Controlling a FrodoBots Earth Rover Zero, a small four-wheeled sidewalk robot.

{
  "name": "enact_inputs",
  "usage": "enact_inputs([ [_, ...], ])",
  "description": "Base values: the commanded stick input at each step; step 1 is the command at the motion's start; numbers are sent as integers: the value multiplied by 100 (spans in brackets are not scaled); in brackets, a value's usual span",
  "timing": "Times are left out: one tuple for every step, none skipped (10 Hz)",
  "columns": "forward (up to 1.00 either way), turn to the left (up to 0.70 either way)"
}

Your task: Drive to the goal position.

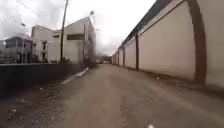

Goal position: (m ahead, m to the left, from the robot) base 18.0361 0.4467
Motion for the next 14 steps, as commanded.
enact_inputs([
  [70, 0],
  [70, 0],
  [70, 0],
  [70, 0],
  [70, 0],
  [70, 0],
  [70, 0],
  [70, 0],
  [70, 0],
  [70, 0],
  [70, 0],
  [70, 0],
  [70, 0],
  [70, 0],
])
